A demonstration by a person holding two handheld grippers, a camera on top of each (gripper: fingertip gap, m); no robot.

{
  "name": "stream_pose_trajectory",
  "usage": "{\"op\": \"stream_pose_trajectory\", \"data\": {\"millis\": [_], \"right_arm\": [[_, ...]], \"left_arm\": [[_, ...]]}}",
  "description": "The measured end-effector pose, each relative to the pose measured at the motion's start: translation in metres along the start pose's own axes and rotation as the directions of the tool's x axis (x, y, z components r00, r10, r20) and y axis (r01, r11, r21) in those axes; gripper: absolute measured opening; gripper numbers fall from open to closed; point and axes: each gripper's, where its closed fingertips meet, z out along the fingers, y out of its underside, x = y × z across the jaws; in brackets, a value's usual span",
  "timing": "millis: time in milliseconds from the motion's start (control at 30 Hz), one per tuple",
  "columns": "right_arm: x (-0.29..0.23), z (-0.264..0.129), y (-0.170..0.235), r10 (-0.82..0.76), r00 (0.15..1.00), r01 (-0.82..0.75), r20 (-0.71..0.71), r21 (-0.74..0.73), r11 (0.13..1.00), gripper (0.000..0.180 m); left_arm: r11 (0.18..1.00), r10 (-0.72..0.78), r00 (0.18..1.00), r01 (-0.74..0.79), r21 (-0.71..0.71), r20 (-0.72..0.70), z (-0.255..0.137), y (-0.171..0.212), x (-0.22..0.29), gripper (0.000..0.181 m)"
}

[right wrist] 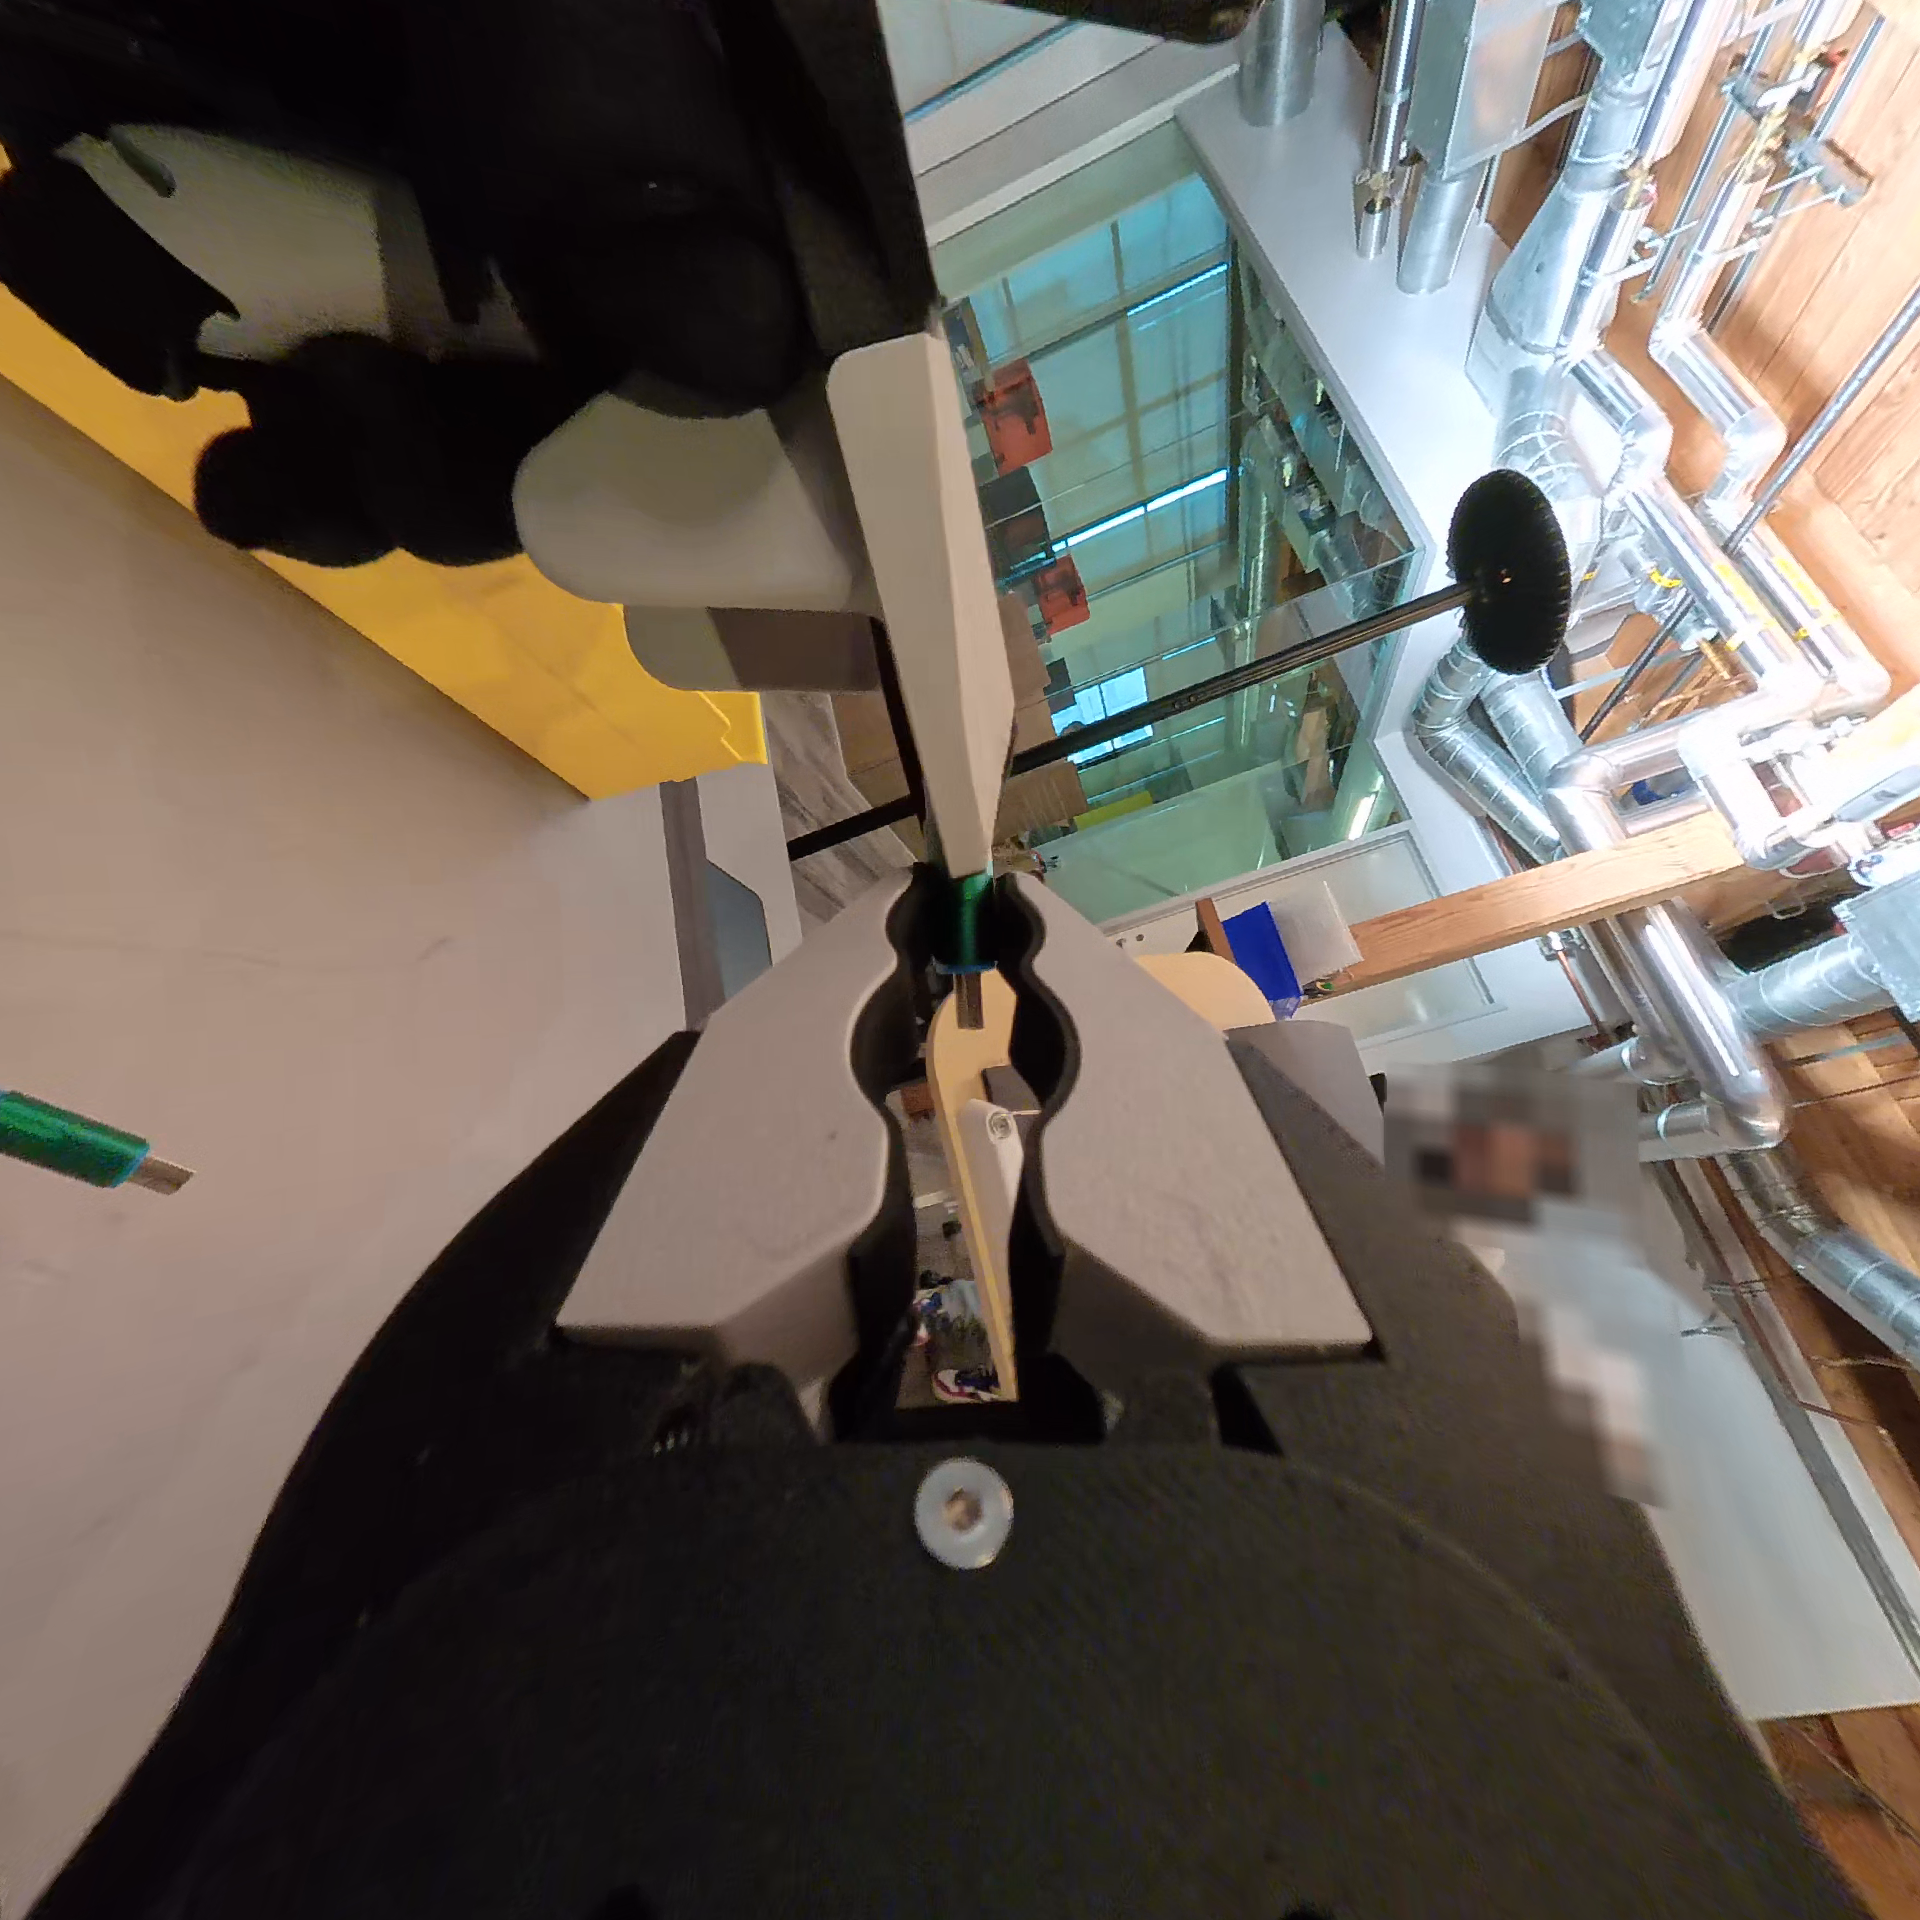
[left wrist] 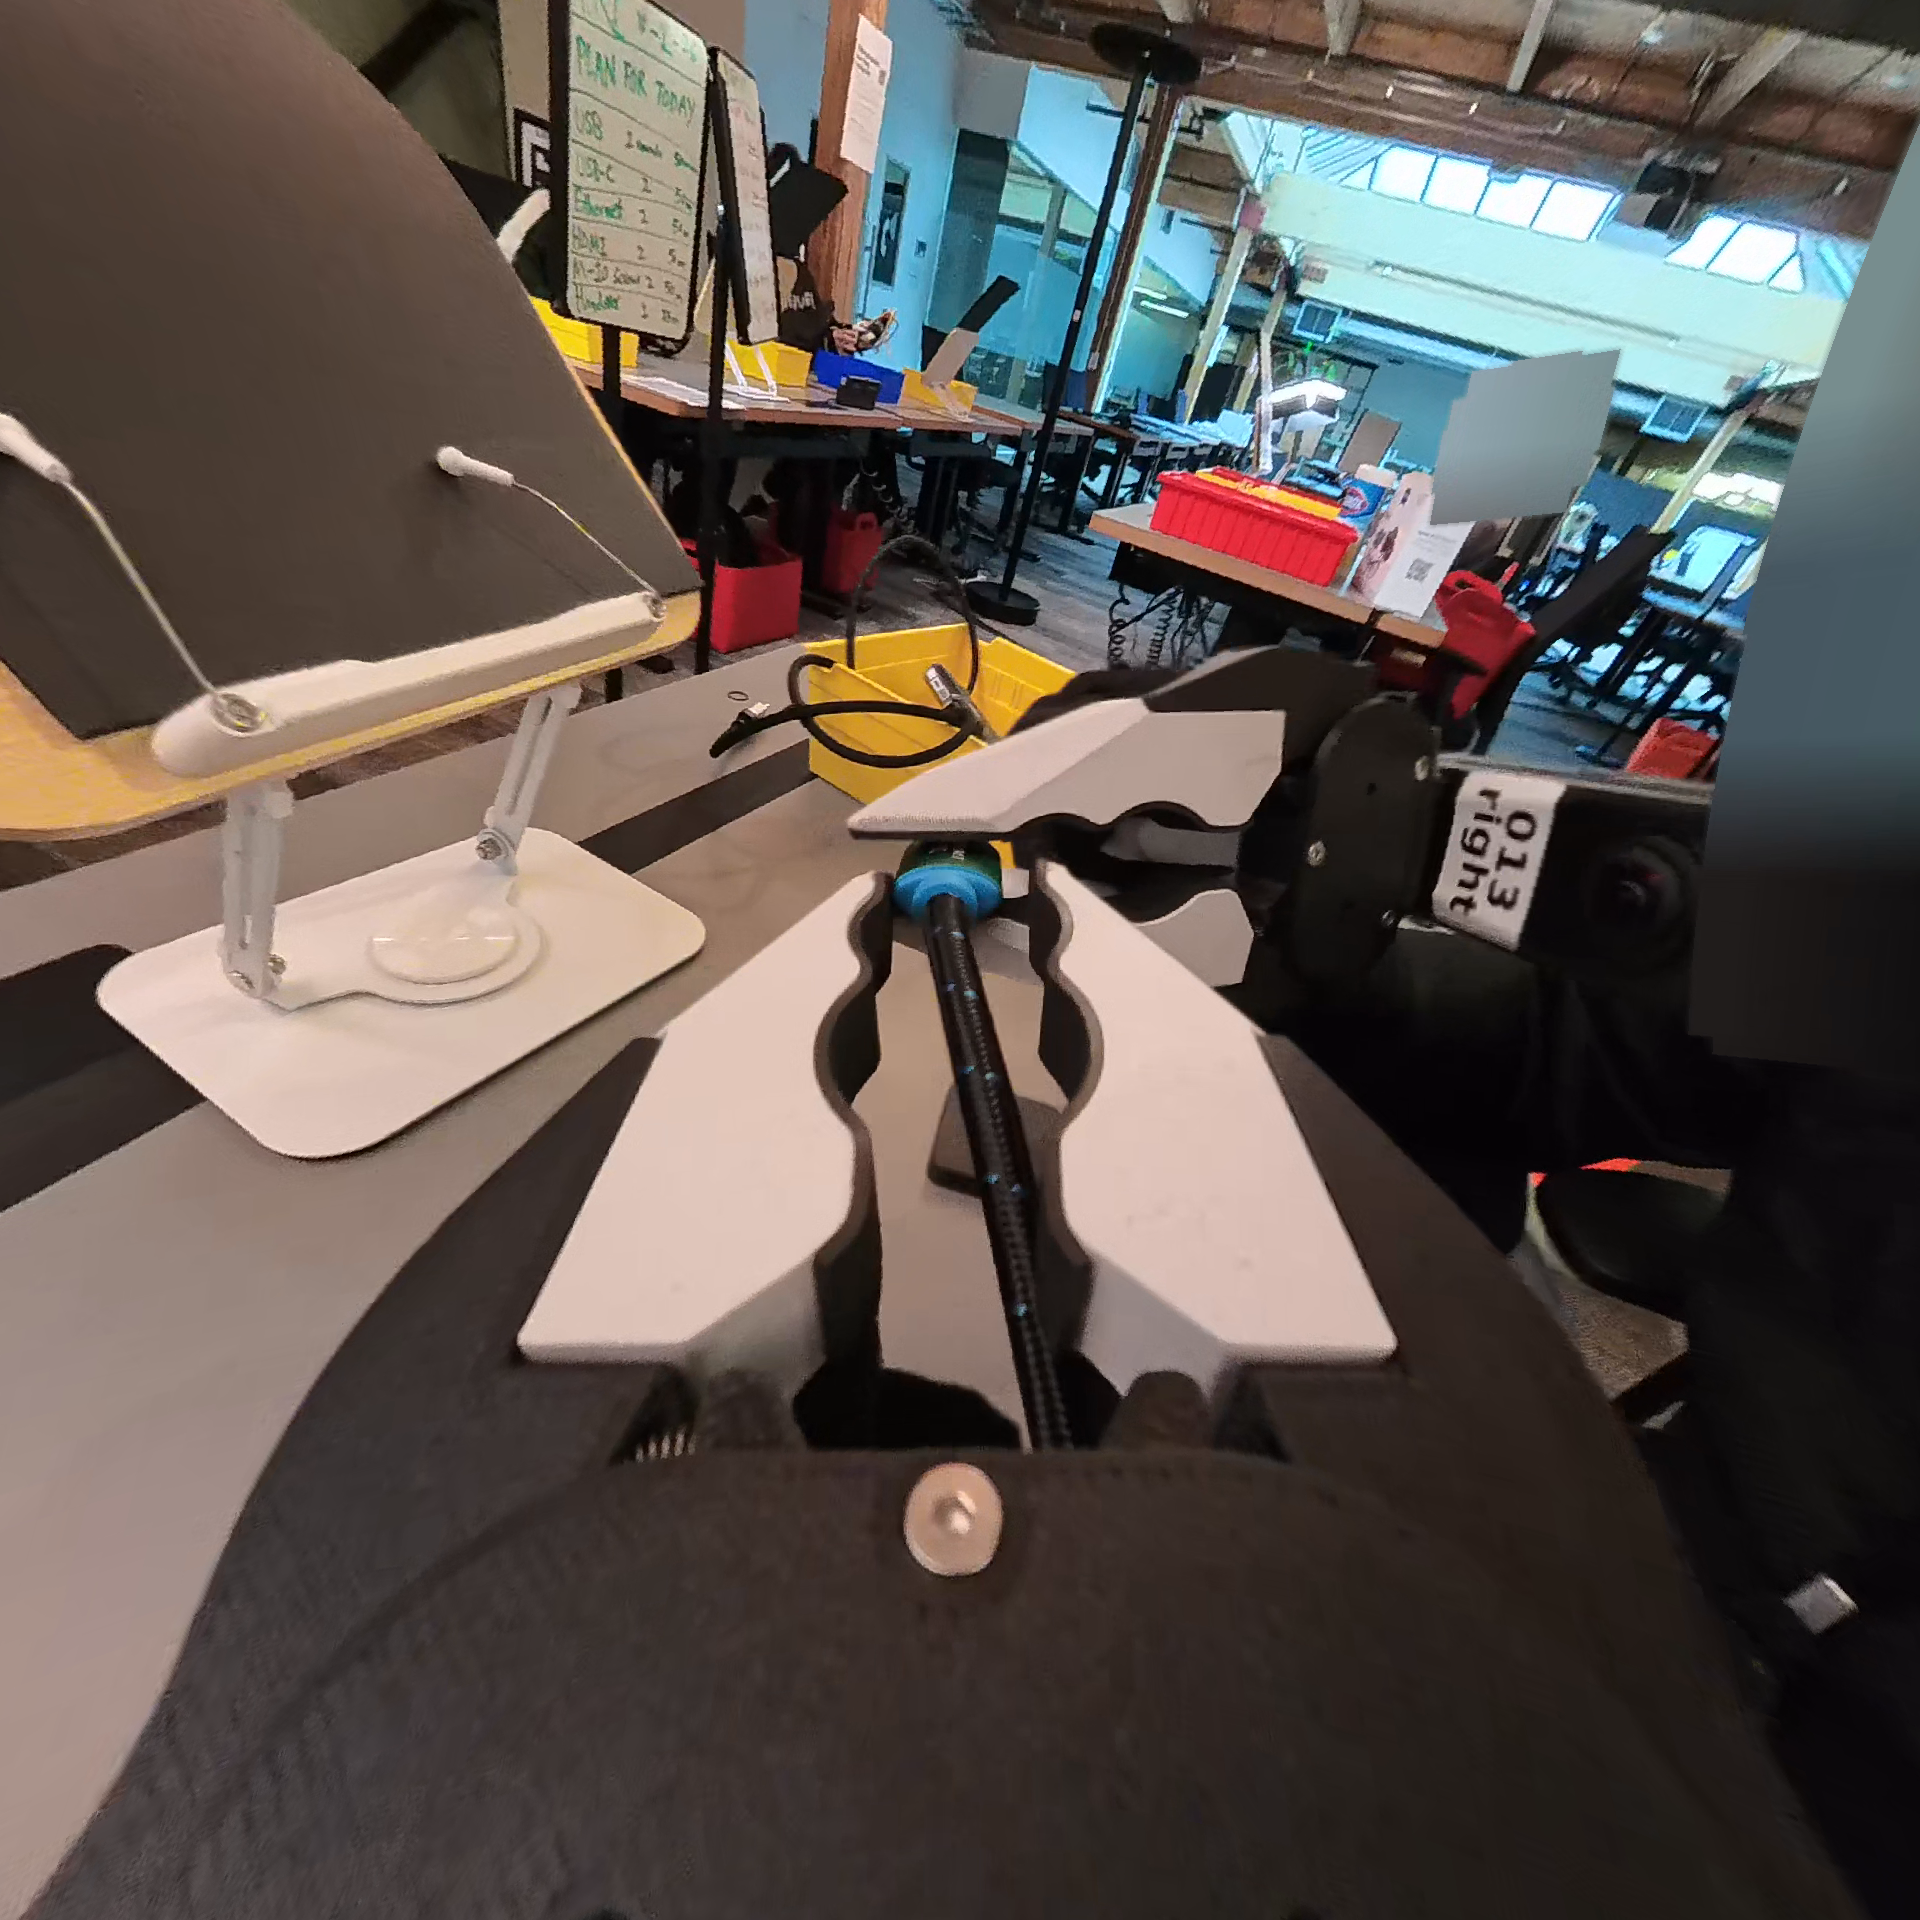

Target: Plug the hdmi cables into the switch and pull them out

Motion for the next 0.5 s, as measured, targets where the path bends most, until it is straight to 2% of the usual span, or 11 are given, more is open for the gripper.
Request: {"op": "stream_pose_trajectory", "data": {"millis": [200,500], "right_arm": [[0.0014,-0.0002,-0.001,-0.03,0.999,0.03,-0.028,-0.003,1.0,0.009],[0.0001,0.0013,-0.0013,-0.01,1.0,0.01,-0.004,0.015,1.0,0.009]], "left_arm": [[0.998,-0.061,0.998,0.061,0.025,-0.015,-0.0006,-0.0024,0.0003,0.023],[1.0,-0.012,0.999,0.012,0.0,0.039,-0.0015,-0.0004,-0.0031,0.019]]}}
